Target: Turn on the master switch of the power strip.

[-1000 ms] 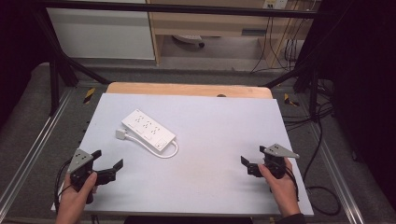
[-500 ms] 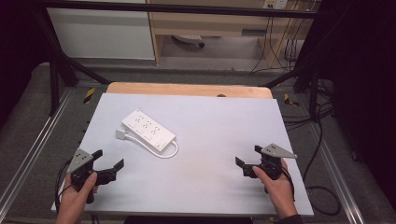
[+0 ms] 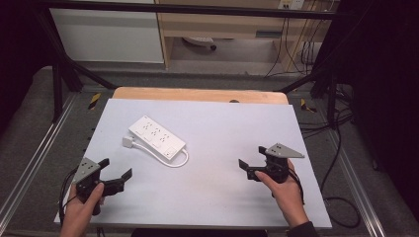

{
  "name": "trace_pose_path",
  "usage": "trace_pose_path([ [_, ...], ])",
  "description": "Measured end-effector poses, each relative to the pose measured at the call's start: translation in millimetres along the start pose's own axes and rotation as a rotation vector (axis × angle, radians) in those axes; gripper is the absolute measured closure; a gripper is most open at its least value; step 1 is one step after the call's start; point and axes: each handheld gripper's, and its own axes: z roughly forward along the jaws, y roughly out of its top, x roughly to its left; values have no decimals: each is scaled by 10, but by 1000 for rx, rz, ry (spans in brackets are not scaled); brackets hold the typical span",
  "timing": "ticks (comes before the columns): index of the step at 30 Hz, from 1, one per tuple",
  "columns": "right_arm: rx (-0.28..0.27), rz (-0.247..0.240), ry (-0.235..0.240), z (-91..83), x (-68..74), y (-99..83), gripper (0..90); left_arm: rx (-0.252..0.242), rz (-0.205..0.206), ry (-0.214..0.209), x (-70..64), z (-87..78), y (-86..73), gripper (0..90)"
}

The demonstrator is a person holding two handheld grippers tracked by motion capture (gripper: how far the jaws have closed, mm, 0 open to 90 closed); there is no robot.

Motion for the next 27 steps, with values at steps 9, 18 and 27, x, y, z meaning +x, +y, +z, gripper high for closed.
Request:
trace_pose_path([
  [9,-35,48,-2,196,17,335,122,-1,-9,7,33,71,24,65],
  [18,-61,38,1,377,14,539,239,14,-6,-3,10,67,8,65],
  [27,-111,40,7,571,99,687,531,16,-6,-2,24,22,-8,65],
])
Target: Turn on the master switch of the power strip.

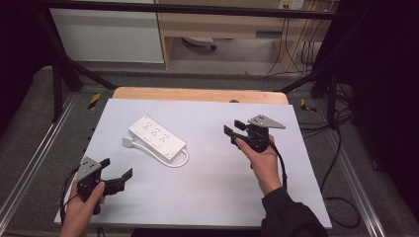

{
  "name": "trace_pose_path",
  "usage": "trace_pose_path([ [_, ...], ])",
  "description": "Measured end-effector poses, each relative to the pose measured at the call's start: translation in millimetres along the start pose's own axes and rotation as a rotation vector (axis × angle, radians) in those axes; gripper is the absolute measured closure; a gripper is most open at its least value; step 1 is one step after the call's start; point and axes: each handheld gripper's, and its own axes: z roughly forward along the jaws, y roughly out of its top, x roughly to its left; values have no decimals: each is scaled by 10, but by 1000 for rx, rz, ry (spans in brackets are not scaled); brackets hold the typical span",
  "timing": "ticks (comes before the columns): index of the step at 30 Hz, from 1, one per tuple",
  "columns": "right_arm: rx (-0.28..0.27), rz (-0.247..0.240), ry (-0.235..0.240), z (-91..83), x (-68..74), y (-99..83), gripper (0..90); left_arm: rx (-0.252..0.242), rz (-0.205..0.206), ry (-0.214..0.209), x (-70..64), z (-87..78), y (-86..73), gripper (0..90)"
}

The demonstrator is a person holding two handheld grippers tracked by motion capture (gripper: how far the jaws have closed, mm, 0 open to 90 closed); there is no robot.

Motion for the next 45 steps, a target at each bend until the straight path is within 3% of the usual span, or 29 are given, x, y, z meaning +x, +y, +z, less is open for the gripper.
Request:
trace_pose_path([
  [7,0,-16,-1,173,65,32,709,0,2,-2,-19,5,4,65],
  [18,-20,-18,4,351,144,53,876,3,8,-1,-21,2,4,64],
  [32,5,-41,30,647,319,36,900,5,10,1,-8,-2,2,64],
  [45,80,-81,93,983,667,-92,900,6,12,1,-10,2,4,64],
])
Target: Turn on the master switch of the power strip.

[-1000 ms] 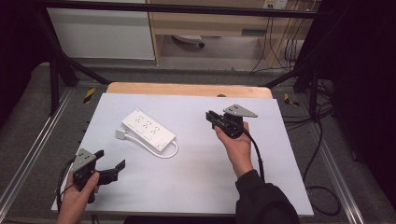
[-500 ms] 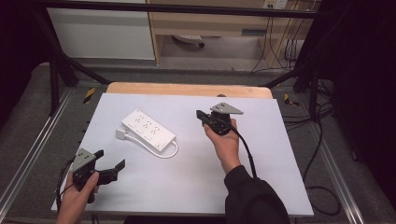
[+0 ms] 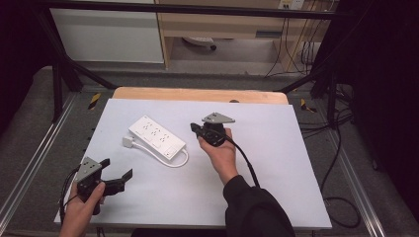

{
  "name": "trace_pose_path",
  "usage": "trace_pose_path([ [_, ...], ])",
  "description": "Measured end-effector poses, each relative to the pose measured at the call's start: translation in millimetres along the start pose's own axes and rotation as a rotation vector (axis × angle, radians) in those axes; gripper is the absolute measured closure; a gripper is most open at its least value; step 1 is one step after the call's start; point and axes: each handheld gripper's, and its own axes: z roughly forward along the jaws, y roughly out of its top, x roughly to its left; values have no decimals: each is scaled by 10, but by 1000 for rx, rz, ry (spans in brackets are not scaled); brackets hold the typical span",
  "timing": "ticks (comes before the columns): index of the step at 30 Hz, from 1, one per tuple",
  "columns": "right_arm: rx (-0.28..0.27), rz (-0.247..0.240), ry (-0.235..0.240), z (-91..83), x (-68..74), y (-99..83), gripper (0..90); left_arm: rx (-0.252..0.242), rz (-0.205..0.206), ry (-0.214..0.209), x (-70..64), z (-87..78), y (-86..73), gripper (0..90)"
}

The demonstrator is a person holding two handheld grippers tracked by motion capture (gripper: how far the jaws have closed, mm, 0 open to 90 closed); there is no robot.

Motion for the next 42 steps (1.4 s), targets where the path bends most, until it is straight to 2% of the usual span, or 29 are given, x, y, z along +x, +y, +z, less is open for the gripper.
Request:
trace_pose_path([
  [11,55,-21,28,217,164,-74,900,1,4,-6,-6,2,6,64],
  [42,148,-57,83,483,455,-259,900,-1,1,-9,-1,2,7,64],
])
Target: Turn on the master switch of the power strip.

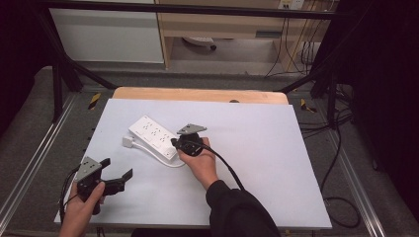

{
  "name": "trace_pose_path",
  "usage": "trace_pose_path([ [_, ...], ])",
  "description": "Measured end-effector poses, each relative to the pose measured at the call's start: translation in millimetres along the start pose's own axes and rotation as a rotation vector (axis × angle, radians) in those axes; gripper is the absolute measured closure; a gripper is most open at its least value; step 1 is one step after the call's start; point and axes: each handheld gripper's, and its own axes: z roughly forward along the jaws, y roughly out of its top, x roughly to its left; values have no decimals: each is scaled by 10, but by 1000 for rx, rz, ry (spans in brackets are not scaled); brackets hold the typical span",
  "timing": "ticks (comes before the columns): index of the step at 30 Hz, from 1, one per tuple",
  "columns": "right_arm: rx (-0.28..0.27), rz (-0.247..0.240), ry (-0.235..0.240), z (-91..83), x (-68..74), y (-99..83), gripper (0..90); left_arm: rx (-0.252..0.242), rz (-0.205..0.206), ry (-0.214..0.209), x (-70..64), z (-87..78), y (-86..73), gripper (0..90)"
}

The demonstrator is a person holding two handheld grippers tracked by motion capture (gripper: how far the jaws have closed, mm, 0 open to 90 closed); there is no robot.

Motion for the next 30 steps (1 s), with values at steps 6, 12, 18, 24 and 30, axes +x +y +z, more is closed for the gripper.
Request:
trace_pose_path([
  [6,13,-5,14,35,49,-32,900,4,-3,2,8,0,-7,65],
  [12,15,-13,11,47,69,-51,900,5,2,1,3,0,-5,65],
  [18,39,-22,8,97,98,-104,900,7,-3,1,5,9,-7,65],
  [24,54,-41,2,111,142,-119,900,7,-2,4,3,5,-8,65],
  [30,62,-48,-4,121,129,-129,900,7,0,2,-6,12,-5,64],
])
